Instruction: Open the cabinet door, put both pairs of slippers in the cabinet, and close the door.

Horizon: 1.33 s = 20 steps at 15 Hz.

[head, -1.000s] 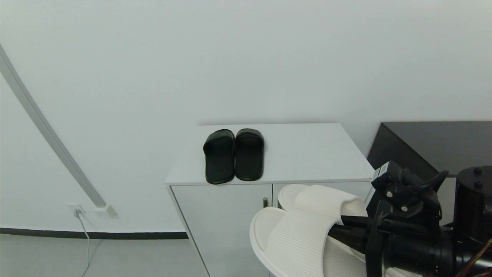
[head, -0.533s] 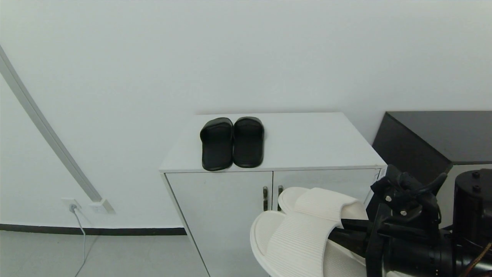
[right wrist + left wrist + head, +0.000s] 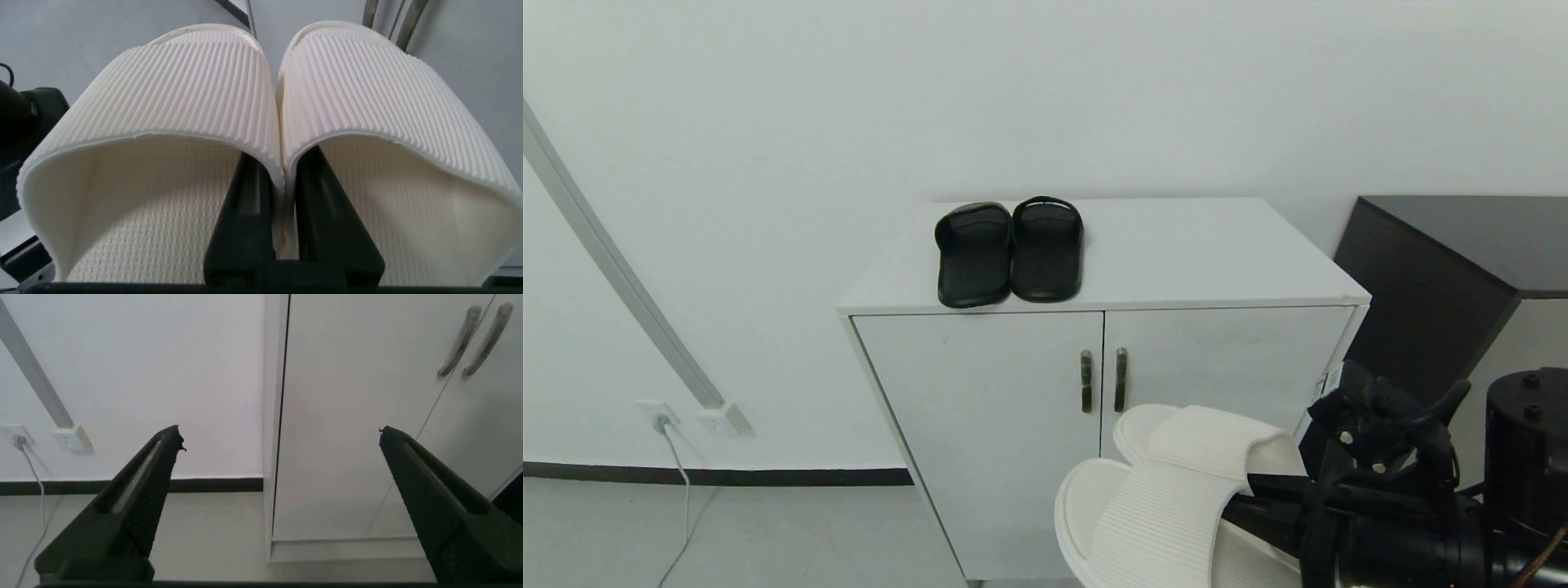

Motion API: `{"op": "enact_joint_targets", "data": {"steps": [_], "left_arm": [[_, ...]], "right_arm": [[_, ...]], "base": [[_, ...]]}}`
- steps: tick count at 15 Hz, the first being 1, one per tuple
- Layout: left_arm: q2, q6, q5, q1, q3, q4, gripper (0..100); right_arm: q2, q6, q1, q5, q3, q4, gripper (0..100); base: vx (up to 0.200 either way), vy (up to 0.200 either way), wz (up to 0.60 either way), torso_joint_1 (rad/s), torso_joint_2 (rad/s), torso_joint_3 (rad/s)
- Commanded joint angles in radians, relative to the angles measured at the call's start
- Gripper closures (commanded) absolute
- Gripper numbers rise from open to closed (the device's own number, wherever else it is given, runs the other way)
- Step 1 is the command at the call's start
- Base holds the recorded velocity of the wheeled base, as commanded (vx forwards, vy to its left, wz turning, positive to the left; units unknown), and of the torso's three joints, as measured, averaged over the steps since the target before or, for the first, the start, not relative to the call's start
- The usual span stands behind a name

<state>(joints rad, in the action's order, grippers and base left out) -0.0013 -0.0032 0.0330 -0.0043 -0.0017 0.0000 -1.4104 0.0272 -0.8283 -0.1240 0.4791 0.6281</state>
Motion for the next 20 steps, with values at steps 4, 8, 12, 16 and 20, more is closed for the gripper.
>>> {"op": "enact_joint_targets", "data": {"steps": [4, 8, 12, 16, 20], "left_arm": [[0.001, 0.000, 0.001, 0.000, 0.000, 0.000, 0], [0.001, 0.002, -0.001, 0.000, 0.000, 0.000, 0], [0.001, 0.011, -0.004, 0.000, 0.000, 0.000, 0], [0.001, 0.011, -0.018, 0.000, 0.000, 0.000, 0], [0.001, 0.011, -0.015, 0.000, 0.000, 0.000, 0]], "right_arm": [[-0.001, 0.000, 0.000, 0.000, -0.004, 0.001, 100], [-0.001, 0.000, 0.000, -0.002, -0.010, 0.001, 100], [0.010, 0.000, -0.002, 0.000, -0.011, 0.001, 100], [0.001, 0.000, -0.002, -0.002, -0.027, 0.001, 100], [0.005, 0.000, -0.002, -0.002, -0.028, 0.002, 100]], "base": [[0.000, 0.000, 0.00, -0.184, 0.50, 0.317], [0.000, 0.000, 0.00, -0.155, 0.48, 0.327], [0.000, 0.000, 0.00, -0.124, 0.47, 0.342], [0.000, 0.000, 0.00, -0.074, 0.45, 0.366], [0.000, 0.000, 0.00, -0.024, 0.38, 0.352]]}}
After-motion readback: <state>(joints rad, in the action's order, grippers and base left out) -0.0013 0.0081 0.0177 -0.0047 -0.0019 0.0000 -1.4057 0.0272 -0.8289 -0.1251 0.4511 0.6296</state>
